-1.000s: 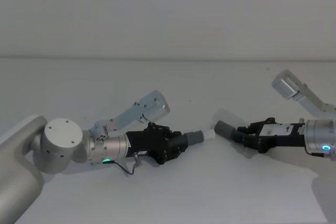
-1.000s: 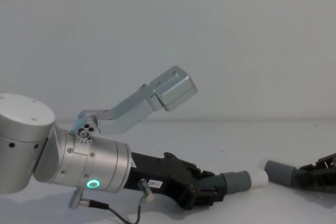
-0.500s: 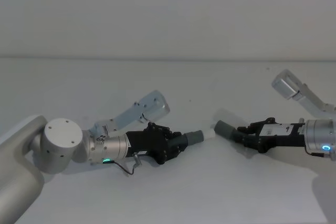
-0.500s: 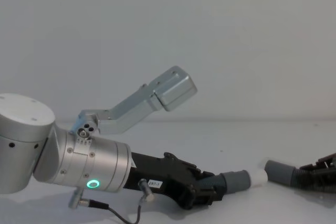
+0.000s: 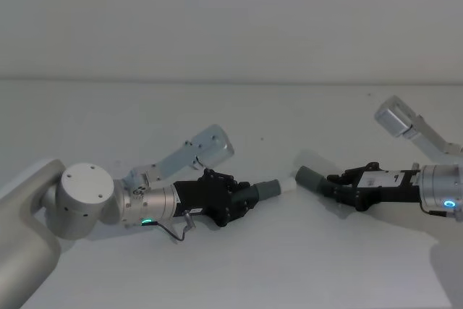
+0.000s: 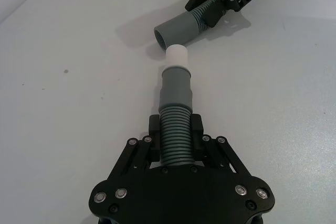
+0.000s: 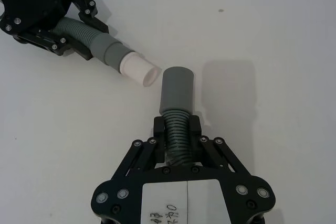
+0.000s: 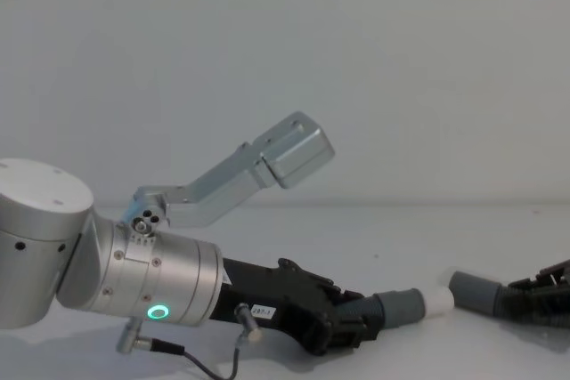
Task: Use both hands to pick up one end of the pipe from the table, align the ends, and insert them.
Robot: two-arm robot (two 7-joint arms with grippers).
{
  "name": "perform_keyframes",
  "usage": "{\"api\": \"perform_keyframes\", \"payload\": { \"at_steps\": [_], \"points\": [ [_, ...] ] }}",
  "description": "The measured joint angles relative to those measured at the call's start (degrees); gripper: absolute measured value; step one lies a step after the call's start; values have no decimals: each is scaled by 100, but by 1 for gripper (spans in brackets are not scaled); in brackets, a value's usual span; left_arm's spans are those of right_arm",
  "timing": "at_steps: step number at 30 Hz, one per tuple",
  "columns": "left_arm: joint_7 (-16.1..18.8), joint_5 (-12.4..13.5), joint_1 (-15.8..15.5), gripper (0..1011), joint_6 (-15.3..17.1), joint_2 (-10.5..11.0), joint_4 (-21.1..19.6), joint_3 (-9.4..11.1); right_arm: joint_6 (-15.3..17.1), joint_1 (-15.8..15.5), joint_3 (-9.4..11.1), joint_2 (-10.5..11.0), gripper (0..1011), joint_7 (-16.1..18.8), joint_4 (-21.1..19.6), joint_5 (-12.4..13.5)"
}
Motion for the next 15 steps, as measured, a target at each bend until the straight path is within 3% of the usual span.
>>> {"api": "perform_keyframes", "payload": {
  "at_steps": [15],
  "points": [
    [212,201,-17,323,-214,3,-22,-42,-120,-44,24,126,256,-243,-204,-143]
  ]
}}
